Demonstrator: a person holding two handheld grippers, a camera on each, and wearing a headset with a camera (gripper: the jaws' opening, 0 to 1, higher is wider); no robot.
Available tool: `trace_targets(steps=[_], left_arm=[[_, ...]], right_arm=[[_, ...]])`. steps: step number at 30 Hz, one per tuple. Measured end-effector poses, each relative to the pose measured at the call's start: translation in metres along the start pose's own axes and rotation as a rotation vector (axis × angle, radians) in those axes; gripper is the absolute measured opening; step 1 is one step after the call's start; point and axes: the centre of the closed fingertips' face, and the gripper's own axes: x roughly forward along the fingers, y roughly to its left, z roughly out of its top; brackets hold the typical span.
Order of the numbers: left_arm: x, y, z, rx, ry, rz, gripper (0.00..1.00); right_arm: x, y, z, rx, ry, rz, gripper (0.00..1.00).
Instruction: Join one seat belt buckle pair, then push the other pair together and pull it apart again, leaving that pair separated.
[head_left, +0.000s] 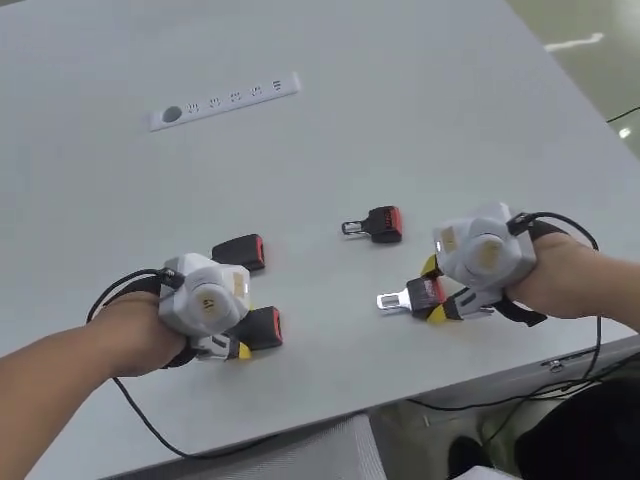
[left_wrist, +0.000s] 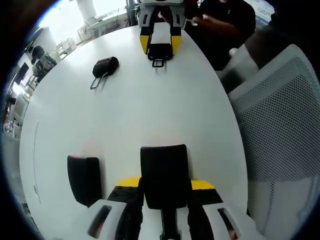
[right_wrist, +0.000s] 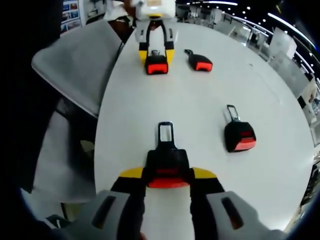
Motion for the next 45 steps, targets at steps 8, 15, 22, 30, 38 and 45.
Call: trace_targets(steps=[8, 15, 22, 30, 38, 45], left_arm=[[0.0, 0.0, 0.0, 0.001, 0.005, -0.001, 0.34], [0.0, 0.0, 0.0, 0.009, 0.013, -0.004, 0.34], [0.001, -0.001, 0.0, 0.011, 0.015, -0.004, 0.34], [0.001, 0.0, 0.0, 0.007, 0.013, -0.003, 0.34], [0.0, 0.0, 0.0, 0.003, 0.011, -0.003, 0.34], [0.001, 0.0, 0.0, 0.003, 0.013, -0.002, 0.34]], right_arm=[[0.0, 0.001, 0.0, -0.007, -0.003, 0.001, 0.34], [0.001, 0.001, -0.001, -0.006, -0.003, 0.003, 0.34], [0.001, 0.001, -0.001, -0.002, -0.002, 0.011, 0.34], [0.001, 0.001, -0.001, -0.004, 0.001, 0.013, 0.34], [0.007, 0.005, 0.009, -0.025, 0.01, 0.009, 0.34], [0.01, 0.001, 0.014, -0.004, -0.008, -0.007, 0.34]])
